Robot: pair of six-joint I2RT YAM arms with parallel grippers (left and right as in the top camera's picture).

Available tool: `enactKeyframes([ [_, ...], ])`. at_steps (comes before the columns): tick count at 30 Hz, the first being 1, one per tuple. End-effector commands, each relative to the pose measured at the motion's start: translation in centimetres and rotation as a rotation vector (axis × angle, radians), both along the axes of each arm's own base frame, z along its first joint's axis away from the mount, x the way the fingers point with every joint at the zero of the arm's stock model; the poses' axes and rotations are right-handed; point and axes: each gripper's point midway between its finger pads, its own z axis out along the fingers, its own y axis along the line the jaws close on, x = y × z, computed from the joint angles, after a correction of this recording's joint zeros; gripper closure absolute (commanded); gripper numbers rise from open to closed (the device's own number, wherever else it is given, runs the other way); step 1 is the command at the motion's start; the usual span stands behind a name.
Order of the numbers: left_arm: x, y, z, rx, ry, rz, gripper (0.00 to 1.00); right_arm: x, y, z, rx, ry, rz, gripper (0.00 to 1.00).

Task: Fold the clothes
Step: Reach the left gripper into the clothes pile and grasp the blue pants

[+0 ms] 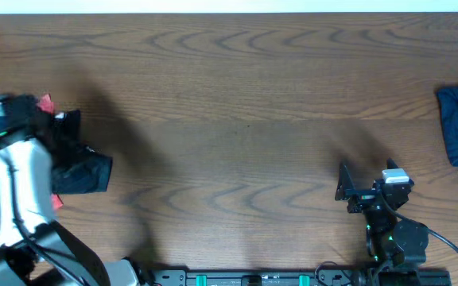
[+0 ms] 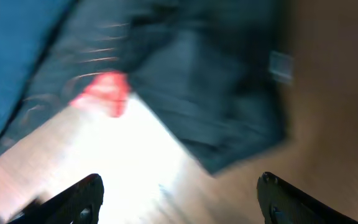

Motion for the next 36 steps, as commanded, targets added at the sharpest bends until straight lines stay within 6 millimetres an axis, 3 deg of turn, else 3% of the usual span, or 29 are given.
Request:
enactKeyframes([
  [1,-2.3,3.2,-0.5,-0.032,-0.001,0.169,0.19,0.0,-0.1,-0.1,-0.017,-0.003,0.001,0.01],
  [8,-6.2,7.0,-3.1,-0.105,0.019,0.39,0.2,0.0,-0.1,-0.1,-0.016,-0.003,0.001,0.01],
  [15,-5.8,8.6,-5.6,-0.102,0.033,0.387,0.19,0.0,-0.1,-0.1,-0.017,-0.003,0.001,0.01],
  [27,-5.3,14.6,-4.2,0.183,0.045,0.256,0.2,0.0,-0.1,-0.1,-0.017,-0.003,0.001,0.01],
  [36,-4.7,15.1,-4.0,0.203,0.027,0.227,0.2,0.0,-0.1,-0.1,-0.017,-0.003,0.001,0.01],
])
